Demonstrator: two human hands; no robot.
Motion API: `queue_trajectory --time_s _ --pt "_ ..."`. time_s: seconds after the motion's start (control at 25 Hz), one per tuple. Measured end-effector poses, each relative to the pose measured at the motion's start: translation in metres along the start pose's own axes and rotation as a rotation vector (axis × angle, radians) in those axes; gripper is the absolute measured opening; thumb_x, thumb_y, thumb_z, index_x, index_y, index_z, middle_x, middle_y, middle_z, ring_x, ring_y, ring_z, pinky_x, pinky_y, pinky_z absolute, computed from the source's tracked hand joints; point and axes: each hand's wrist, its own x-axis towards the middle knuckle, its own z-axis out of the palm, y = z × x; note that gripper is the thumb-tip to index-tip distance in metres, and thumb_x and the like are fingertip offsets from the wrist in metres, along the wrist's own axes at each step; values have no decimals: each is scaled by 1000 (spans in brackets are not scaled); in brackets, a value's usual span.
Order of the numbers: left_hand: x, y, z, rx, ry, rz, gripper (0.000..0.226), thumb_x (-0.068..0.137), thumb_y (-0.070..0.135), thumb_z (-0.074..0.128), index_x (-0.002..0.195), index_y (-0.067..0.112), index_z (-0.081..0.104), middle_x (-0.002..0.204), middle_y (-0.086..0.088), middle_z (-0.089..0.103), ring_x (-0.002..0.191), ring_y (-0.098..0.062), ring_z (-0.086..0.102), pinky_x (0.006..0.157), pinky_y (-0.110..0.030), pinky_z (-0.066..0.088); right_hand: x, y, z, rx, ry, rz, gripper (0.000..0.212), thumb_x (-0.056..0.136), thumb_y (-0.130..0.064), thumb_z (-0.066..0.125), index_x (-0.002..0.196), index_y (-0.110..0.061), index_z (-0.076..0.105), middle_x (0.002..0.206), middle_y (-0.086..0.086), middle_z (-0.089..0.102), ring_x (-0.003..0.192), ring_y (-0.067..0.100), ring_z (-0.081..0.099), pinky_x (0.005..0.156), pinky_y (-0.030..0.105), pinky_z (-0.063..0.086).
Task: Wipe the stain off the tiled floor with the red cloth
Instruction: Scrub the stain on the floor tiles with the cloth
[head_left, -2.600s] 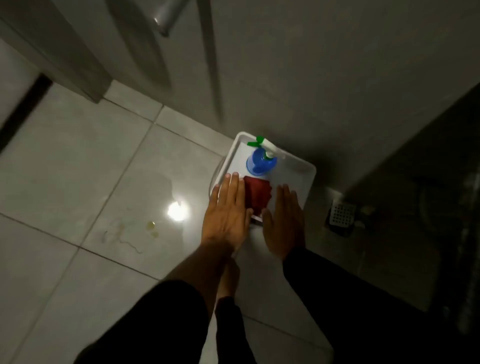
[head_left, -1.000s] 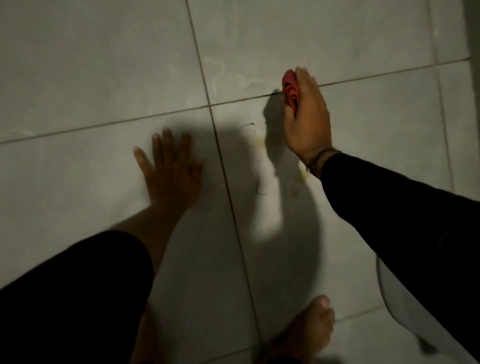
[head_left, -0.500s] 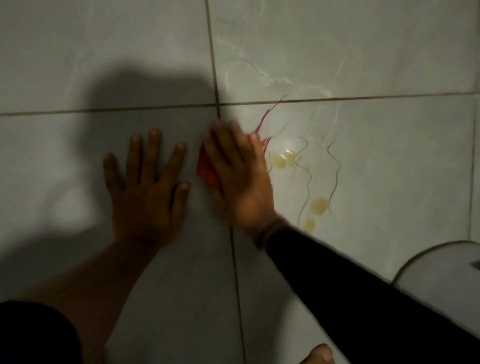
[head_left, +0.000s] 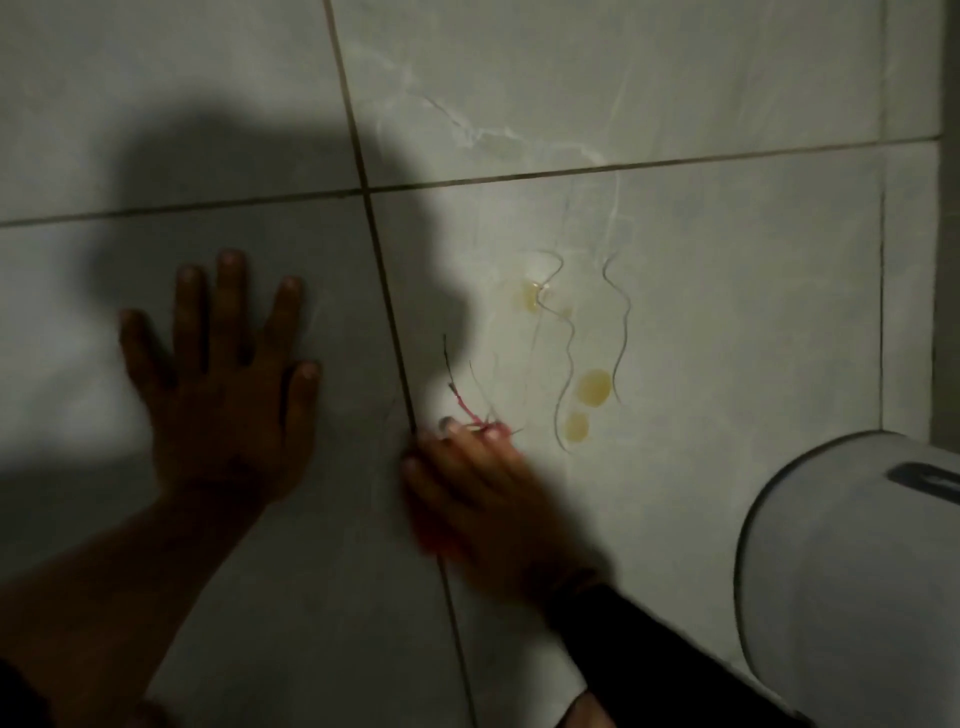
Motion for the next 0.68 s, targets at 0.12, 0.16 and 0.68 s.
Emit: queue_trajectory --time_s 0.12,0.16,0.68 --pt "6 0 3 21 0 23 72 107 57 27 176 40 16 187 -5 3 172 -37 5 131 -71 2 17 56 -3 -49 102 276 71 103 -49 47 165 -16 34 174 12 33 164 35 23 132 55 21" --pt "6 -1 3 12 -1 22 72 107 57 26 176 40 16 187 -4 3 172 -38 5 131 -72 3 17 54 -1 -29 128 355 75 102 -49 48 167 -16 29 177 10 27 168 32 15 135 53 14" --pt "1 -6 6 -120 3 39 73 106 54 29 175 42 7 187 -3 0 172 -28 -9 126 -79 19 -35 112 -15 116 204 727 78 102 -36 46 172 -22 15 182 5 13 170 30 4 137 58 11"
